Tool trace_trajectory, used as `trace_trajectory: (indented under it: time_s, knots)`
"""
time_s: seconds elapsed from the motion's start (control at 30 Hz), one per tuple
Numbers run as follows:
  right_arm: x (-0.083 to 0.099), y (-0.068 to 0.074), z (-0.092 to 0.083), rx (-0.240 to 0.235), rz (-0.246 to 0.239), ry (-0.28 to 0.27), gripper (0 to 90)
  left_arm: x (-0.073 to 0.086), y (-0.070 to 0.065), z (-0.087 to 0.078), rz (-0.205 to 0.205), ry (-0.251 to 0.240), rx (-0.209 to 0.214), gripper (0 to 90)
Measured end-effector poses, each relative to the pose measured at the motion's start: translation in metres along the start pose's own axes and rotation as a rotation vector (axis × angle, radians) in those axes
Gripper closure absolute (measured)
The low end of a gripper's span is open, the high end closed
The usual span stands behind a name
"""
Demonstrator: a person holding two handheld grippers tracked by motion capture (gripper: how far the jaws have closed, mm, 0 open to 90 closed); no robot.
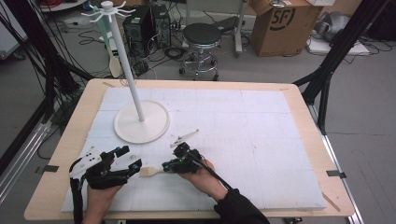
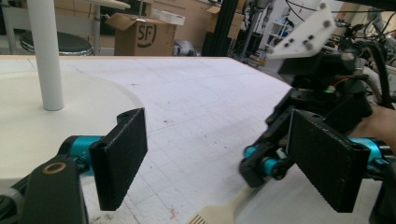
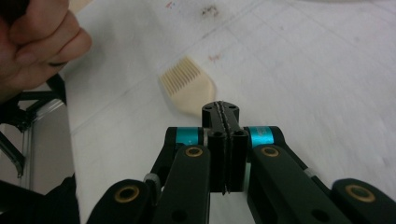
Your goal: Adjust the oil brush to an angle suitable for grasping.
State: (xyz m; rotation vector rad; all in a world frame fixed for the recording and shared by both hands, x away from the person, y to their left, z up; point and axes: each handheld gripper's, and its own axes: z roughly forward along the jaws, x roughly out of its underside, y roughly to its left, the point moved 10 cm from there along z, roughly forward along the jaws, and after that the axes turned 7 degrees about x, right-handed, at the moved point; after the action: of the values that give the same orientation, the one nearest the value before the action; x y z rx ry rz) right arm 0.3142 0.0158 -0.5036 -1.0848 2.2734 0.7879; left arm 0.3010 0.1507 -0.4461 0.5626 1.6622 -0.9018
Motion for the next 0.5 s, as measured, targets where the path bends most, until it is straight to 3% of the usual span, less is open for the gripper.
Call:
trace_trajectory:
  time_s: [0.3, 0.5]
  knots:
    - [0.05, -0.025, -0.041, 0.014, 0.108, -0.014, 90.0, 0.001, 0.0, 0.001, -0.003, 0.005, 0.002, 20.9]
    - [0.064, -0.037, -0.053, 0.009, 0.164, -0.022, 90.0, 0.001, -0.002, 0.002, -0.002, 0.005, 0.005, 20.9]
